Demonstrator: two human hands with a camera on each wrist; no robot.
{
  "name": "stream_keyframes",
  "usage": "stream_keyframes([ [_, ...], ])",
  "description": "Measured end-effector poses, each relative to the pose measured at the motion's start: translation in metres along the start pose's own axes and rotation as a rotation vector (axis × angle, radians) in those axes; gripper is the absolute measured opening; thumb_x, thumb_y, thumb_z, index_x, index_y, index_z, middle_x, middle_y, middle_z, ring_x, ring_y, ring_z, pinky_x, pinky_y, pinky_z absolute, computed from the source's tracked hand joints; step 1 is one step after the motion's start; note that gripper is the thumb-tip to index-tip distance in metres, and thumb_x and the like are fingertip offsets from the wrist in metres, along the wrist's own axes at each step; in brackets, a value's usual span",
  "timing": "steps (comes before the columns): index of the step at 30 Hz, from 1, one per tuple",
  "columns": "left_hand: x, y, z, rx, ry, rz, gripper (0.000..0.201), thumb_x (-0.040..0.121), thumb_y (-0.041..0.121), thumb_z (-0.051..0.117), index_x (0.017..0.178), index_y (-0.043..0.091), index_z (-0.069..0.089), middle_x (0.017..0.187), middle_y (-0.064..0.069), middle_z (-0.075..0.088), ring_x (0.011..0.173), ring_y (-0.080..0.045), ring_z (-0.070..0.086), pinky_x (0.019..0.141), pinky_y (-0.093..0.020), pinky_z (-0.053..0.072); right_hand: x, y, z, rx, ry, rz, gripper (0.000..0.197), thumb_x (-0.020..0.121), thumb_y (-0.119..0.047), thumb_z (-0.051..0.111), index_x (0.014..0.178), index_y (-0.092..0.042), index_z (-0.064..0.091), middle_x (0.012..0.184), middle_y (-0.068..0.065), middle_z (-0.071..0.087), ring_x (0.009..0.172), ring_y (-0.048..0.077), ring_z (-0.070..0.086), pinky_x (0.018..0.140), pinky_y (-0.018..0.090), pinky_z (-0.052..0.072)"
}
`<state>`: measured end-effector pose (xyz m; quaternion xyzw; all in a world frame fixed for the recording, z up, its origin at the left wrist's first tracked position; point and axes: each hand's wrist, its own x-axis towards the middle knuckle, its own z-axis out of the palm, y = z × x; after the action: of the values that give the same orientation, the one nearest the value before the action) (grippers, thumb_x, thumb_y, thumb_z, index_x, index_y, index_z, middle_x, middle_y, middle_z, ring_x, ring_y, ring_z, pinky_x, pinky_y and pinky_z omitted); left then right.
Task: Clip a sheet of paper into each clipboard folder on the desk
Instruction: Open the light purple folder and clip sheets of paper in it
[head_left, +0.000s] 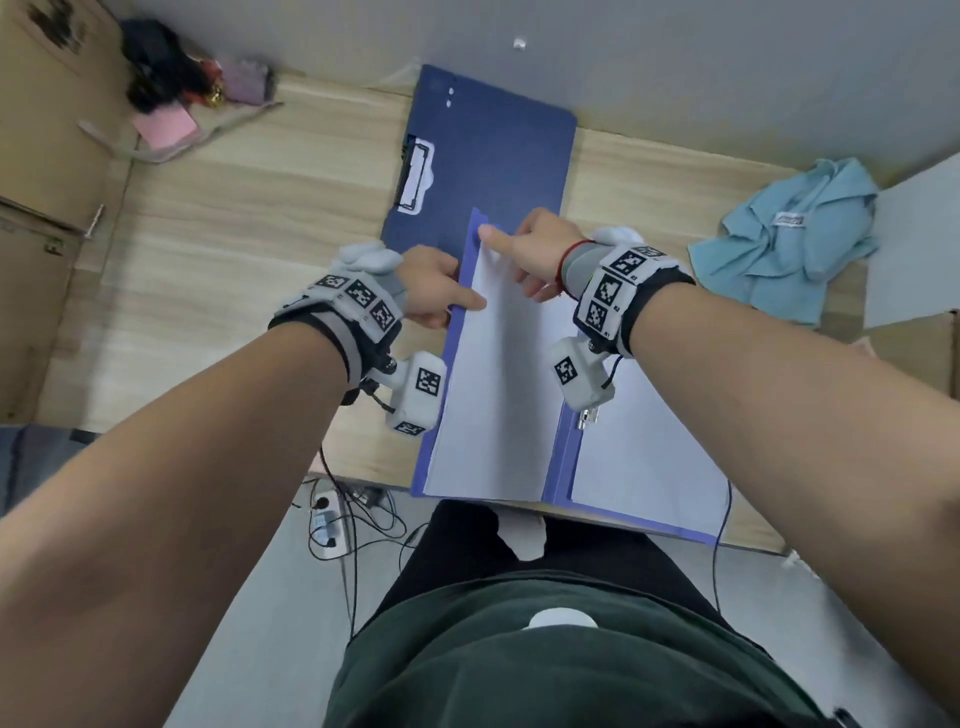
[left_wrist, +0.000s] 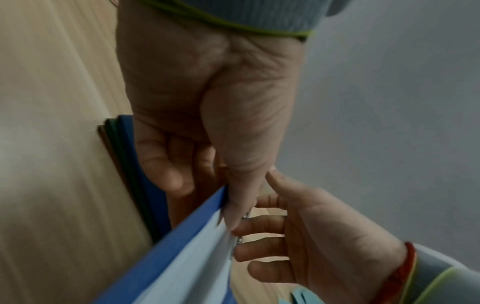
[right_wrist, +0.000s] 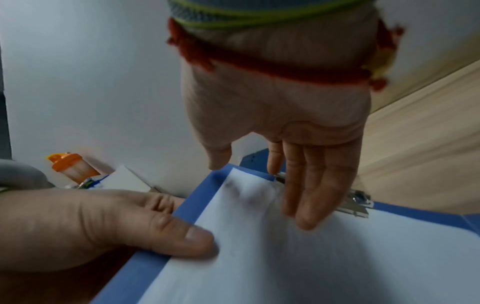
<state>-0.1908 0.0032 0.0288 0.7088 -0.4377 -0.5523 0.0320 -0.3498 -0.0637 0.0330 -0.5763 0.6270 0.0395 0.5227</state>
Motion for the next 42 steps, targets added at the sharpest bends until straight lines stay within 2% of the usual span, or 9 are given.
stream_keyframes([
  [6,-0.021,0.075,0.026,0.074,-0.213,0.110,0.044,0.073,0.051,0.080,0.086,0.014,0.062,0.074,-0.002,0.064,0.049,-0.009,0.057,0.050,-0.020,0.046,-0.048,0.015,-0.057,0.130,0.057,0.082,0.083,0.064,-0.072,0.064,0.109,-0.003,0.056,0.088,0.014,0.071,0.063,0.034,0.073,0.068,0.050,0.061],
  [12,-0.033,0.135,0.071,0.066,-0.343,0.182,0.054,0.079,0.067,0.063,0.105,0.020,0.071,0.102,0.003,0.074,0.084,-0.011,0.073,0.069,-0.022,0.051,-0.095,0.072,-0.116,0.350,0.050,0.076,0.014,0.087,-0.009,0.051,0.095,0.002,0.054,0.082,0.018,0.062,0.058,0.034,0.068,0.062,0.043,0.061],
  [15,-0.026,0.151,0.104,0.018,-0.283,0.179,0.054,0.081,0.069,0.059,0.105,0.022,0.071,0.105,0.002,0.073,0.084,-0.012,0.072,0.073,-0.025,0.054,-0.108,0.121,-0.145,0.422,0.171,0.119,0.011,0.083,0.001,0.049,0.092,-0.002,0.055,0.077,0.015,0.055,0.056,0.028,0.063,0.057,0.037,0.059],
  [18,-0.004,0.143,0.132,-0.034,-0.093,0.148,0.042,0.083,0.057,0.067,0.098,0.018,0.069,0.104,-0.001,0.073,0.081,-0.012,0.069,0.076,-0.029,0.057,-0.097,0.178,-0.160,0.363,0.249,0.242,0.029,0.070,-0.008,0.060,0.098,-0.011,0.054,0.086,0.016,0.051,0.075,0.031,0.059,0.067,0.045,0.053],
  [20,0.011,0.134,0.152,-0.014,-0.034,0.077,0.040,0.083,0.051,0.069,0.100,0.015,0.069,0.106,-0.004,0.072,0.087,-0.015,0.070,0.078,-0.031,0.058,-0.093,0.211,-0.166,0.249,0.296,0.354,0.040,0.061,-0.019,0.064,0.100,-0.015,0.053,0.086,0.016,0.055,0.071,0.030,0.060,0.060,0.034,0.049],
  [28,0.066,0.081,0.208,0.223,0.002,-0.225,0.092,0.035,0.074,0.070,0.105,0.014,0.066,0.101,-0.013,0.070,0.094,-0.030,0.068,0.084,-0.046,0.056,-0.092,0.262,-0.134,0.078,0.228,0.486,0.052,0.091,-0.025,0.058,0.133,0.004,0.045,0.098,0.016,0.054,0.084,0.028,0.053,0.073,0.030,0.042],
  [34,0.057,0.075,0.218,0.114,-0.013,-0.323,0.086,0.051,0.063,0.077,0.118,0.012,0.060,0.112,-0.007,0.066,0.101,-0.032,0.064,0.092,-0.047,0.053,-0.071,0.273,-0.123,0.067,0.167,0.463,0.054,0.093,-0.026,0.057,0.137,0.001,0.043,0.130,0.020,0.057,0.110,0.034,0.060,0.082,0.031,0.044],
  [39,0.058,0.059,0.217,-0.158,0.011,-0.396,0.069,0.056,0.059,0.080,0.108,0.016,0.064,0.105,-0.002,0.071,0.096,-0.024,0.068,0.087,-0.048,0.055,-0.064,0.273,-0.127,-0.004,0.105,0.435,0.051,0.092,-0.030,0.058,0.131,0.000,0.048,0.108,0.017,0.060,0.095,0.033,0.060,0.075,0.029,0.042],
  [42,0.059,0.055,0.217,-0.381,0.030,-0.311,0.074,0.070,0.052,0.075,0.130,0.013,0.055,0.120,-0.006,0.069,0.101,-0.028,0.069,0.089,-0.049,0.057,-0.056,0.275,-0.125,0.047,0.104,0.438,0.056,0.088,-0.032,0.063,0.130,0.001,0.047,0.103,0.016,0.057,0.088,0.031,0.058,0.073,0.030,0.044],
])
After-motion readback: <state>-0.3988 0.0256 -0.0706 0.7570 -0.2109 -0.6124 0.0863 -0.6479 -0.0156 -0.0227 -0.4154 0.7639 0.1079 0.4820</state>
